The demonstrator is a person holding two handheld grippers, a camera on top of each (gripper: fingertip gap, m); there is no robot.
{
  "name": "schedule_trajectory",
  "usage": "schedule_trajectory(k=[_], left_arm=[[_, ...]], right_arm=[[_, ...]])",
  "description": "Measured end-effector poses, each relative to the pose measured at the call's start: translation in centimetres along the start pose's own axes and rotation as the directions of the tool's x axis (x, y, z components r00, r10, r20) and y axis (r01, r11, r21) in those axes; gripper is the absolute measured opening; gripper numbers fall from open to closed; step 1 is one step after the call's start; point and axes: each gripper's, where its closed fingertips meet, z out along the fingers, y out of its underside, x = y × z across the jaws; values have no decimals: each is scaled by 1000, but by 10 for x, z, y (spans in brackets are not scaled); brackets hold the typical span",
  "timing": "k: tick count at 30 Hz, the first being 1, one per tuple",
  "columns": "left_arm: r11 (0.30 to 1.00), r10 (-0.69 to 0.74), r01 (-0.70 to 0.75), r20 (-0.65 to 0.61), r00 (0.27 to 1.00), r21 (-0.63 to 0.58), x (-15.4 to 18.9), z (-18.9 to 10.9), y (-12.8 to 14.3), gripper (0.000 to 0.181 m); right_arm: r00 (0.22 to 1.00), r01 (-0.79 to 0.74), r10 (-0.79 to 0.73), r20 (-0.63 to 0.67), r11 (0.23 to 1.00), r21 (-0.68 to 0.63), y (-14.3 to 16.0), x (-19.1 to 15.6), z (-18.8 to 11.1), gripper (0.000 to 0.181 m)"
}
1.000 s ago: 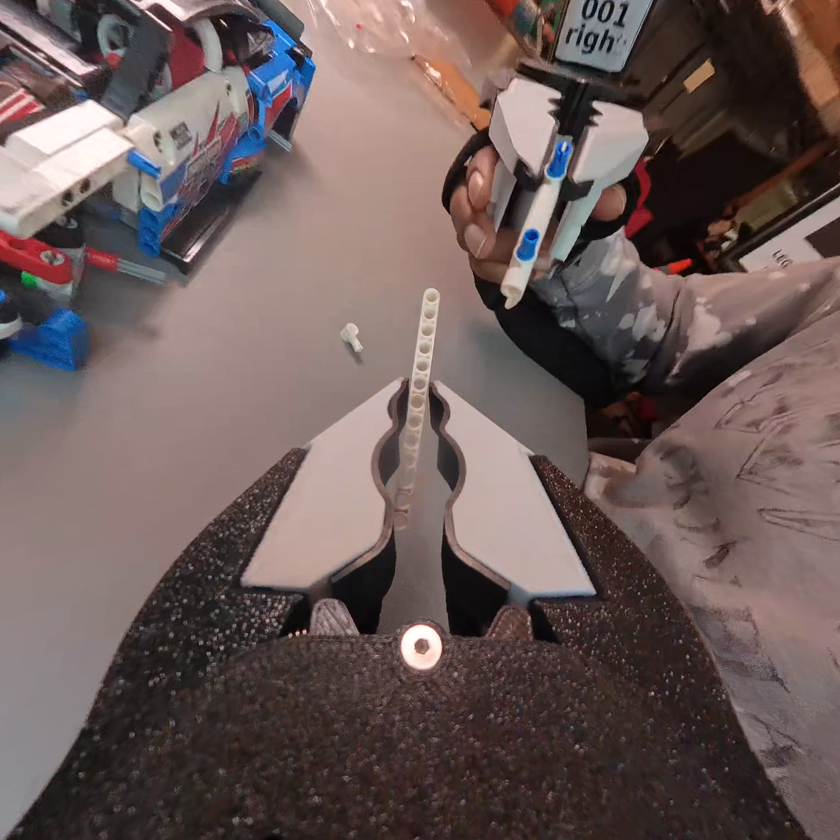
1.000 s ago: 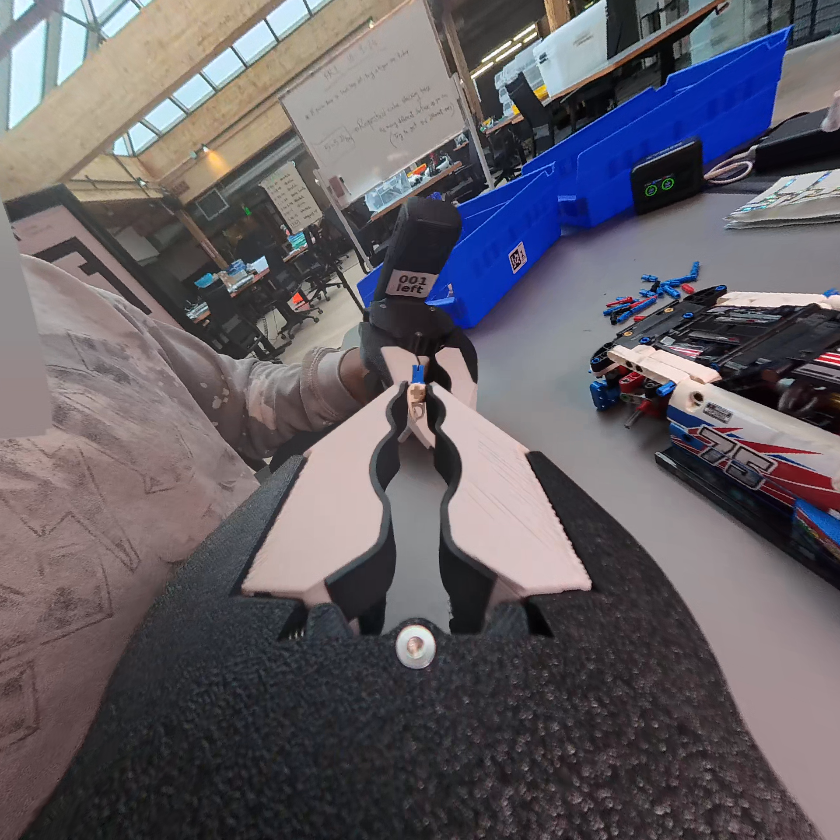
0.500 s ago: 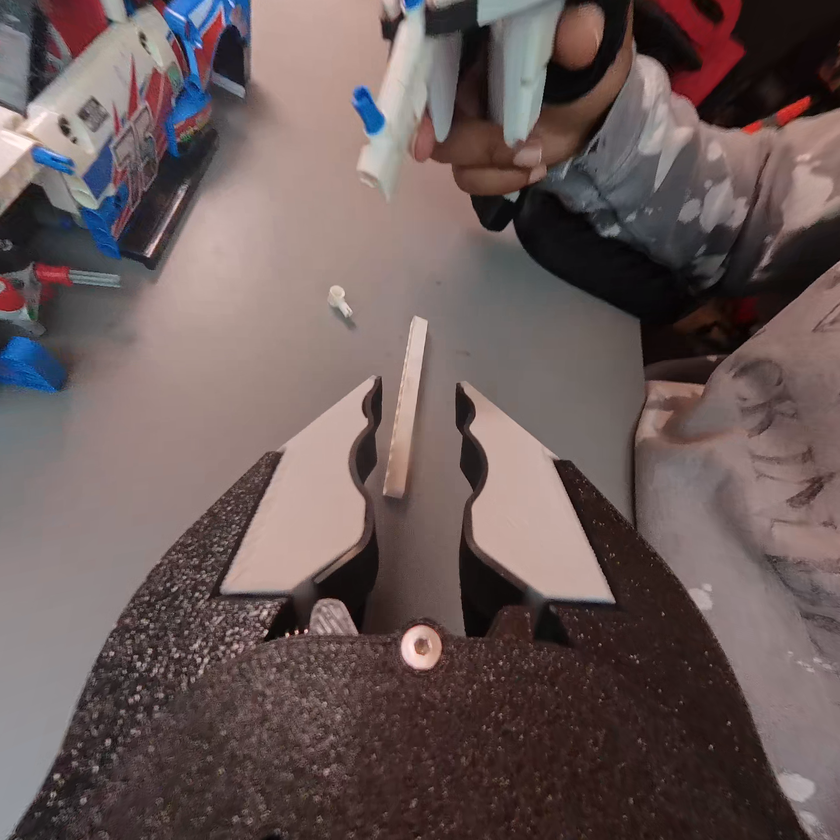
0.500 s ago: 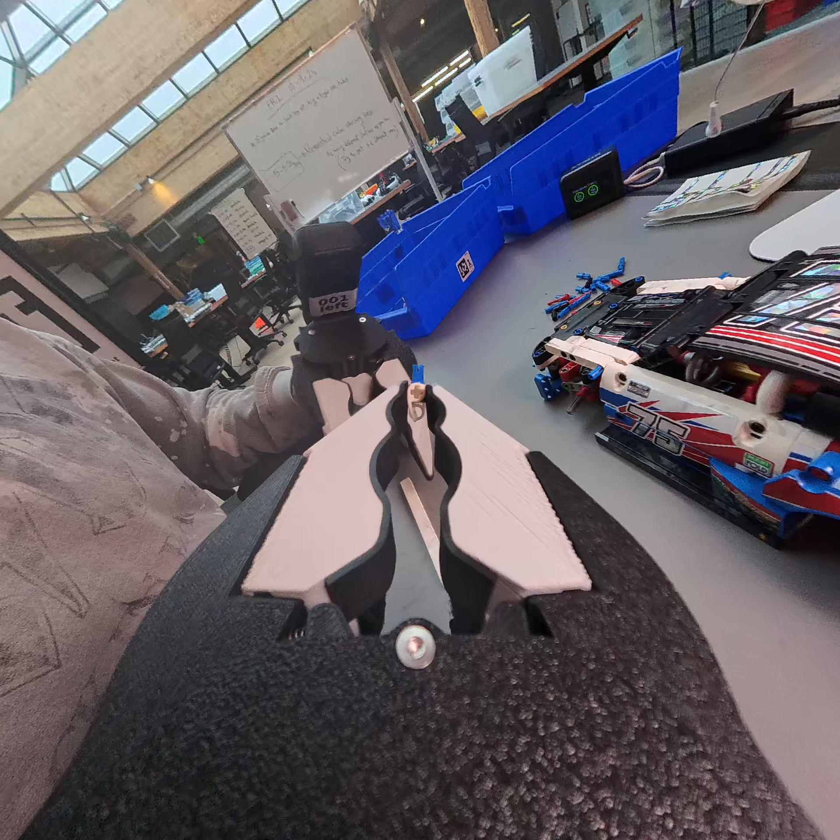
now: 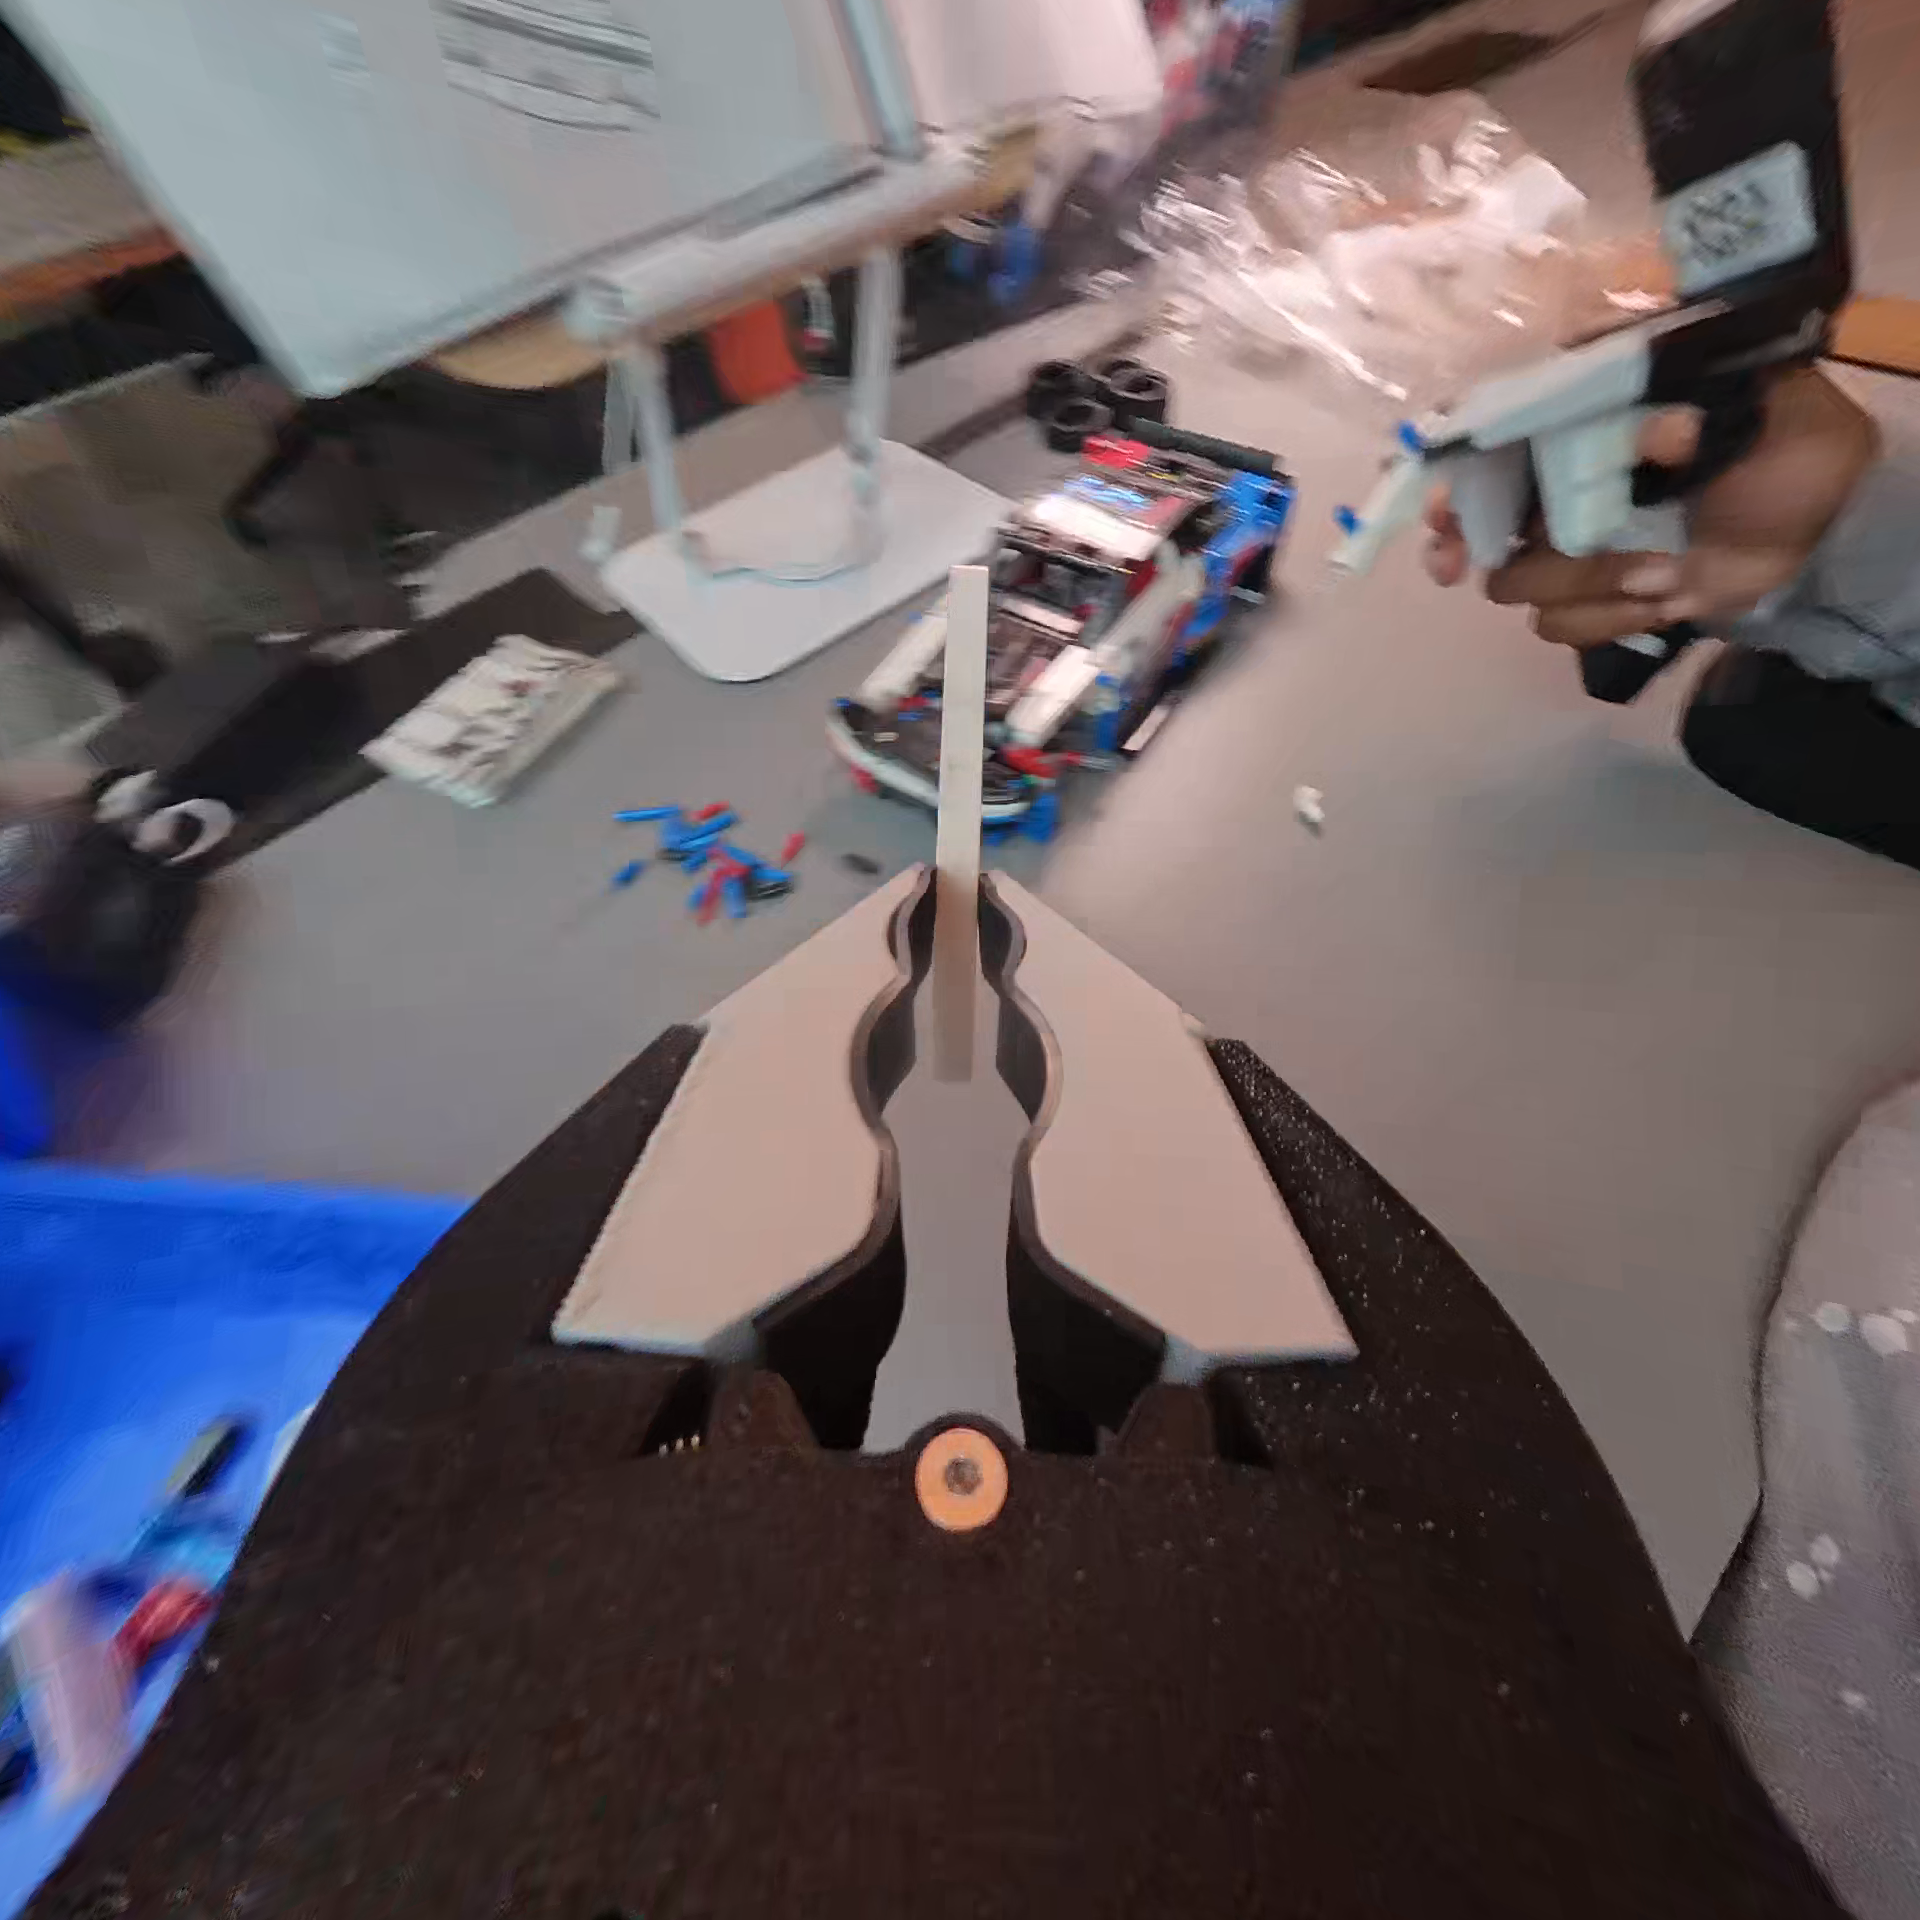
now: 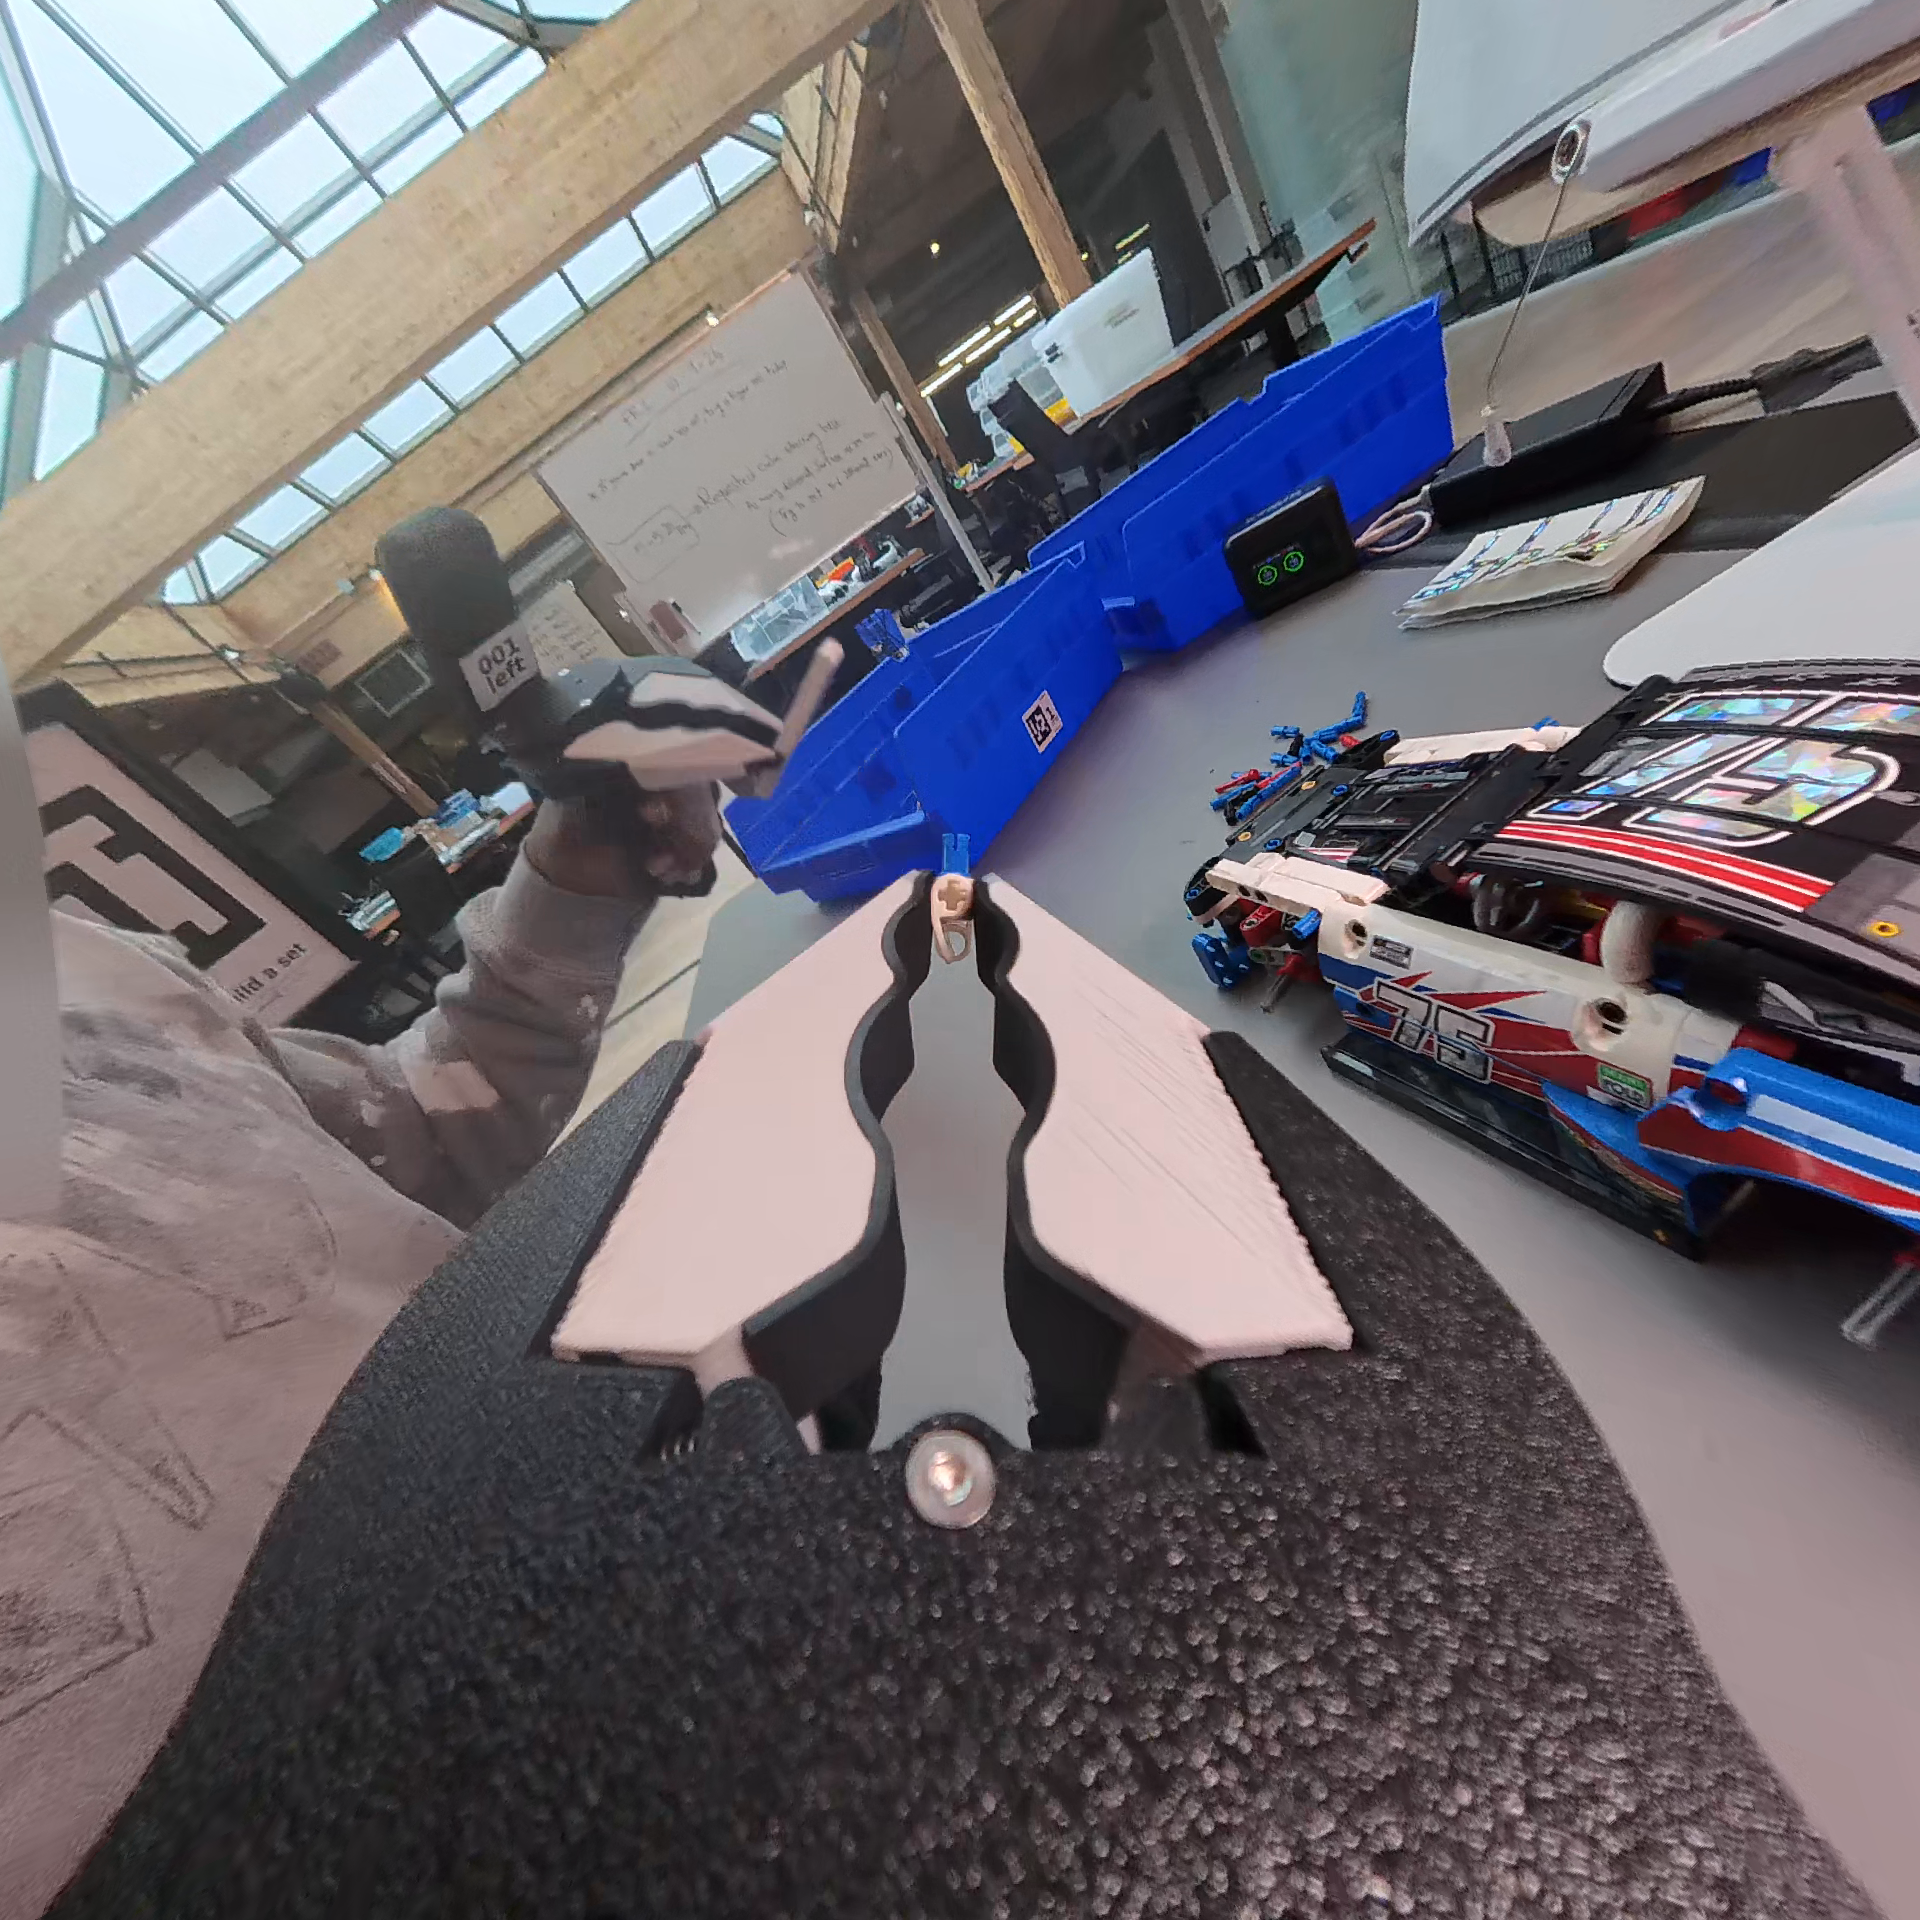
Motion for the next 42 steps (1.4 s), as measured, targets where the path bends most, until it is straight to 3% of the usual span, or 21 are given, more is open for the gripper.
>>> schedule_trajectory(k=[1,4,6,11,14,17,20,23,25,26,29,31,33,36,40,42], left_arm=[[999,-39,38,114,993,13,-28,-29,-3,5],[988,-122,152,463,878,-27,-106,-106,18,5],[956,-158,273,595,788,-108,-141,-131,54,5],[814,-143,481,692,708,-324,-174,-118,146,6],[765,-60,487,707,705,-421,-182,-103,177,6],[772,-19,469,722,692,-428,-190,-99,180,16],[858,-28,379,705,709,-347,-189,-93,143,30],[969,-115,206,492,863,-136,-144,-53,63,33],[982,-189,187,176,966,29,-82,-16,10,36],[974,-212,211,-1,977,77,-49,1,-9,37],[952,-230,294,-446,865,80,43,46,-39,40],[941,-253,337,-625,738,17,89,73,-43,40],[937,-271,346,-733,624,-53,123,93,-42,41],[942,-264,325,-785,561,-84,149,112,-39,33],[935,-254,353,-766,591,-37,147,124,-39,6],[925,-252,380,-764,594,-10,141,122,-38,6]], right_arm=[[1000,-12,11,11,1000,9,-2,-1,-1,6],[998,-45,44,38,999,20,-4,-3,-1,6],[998,-51,50,48,998,22,-4,-5,-1,6],[998,-28,27,55,999,16,-3,-13,0,6],[999,-13,13,50,1000,5,0,-14,1,6],[999,-17,17,44,1000,1,3,-12,2,6],[998,-28,28,48,1000,-3,4,-10,3,6],[997,-34,34,65,999,0,7,-10,5,6],[995,-51,50,82,999,4,8,-11,7,6],[994,-58,57,94,998,6,9,-13,8,6],[989,-61,60,137,998,6,13,-20,11,6],[983,-39,37,179,999,11,15,-27,13,6],[980,-3,-1,200,1000,17,17,-32,14,6],[979,13,-24,201,998,55,15,-35,14,6],[981,28,-44,187,996,87,13,-34,17,6],[984,43,-55,172,997,71,17,-31,20,6]])
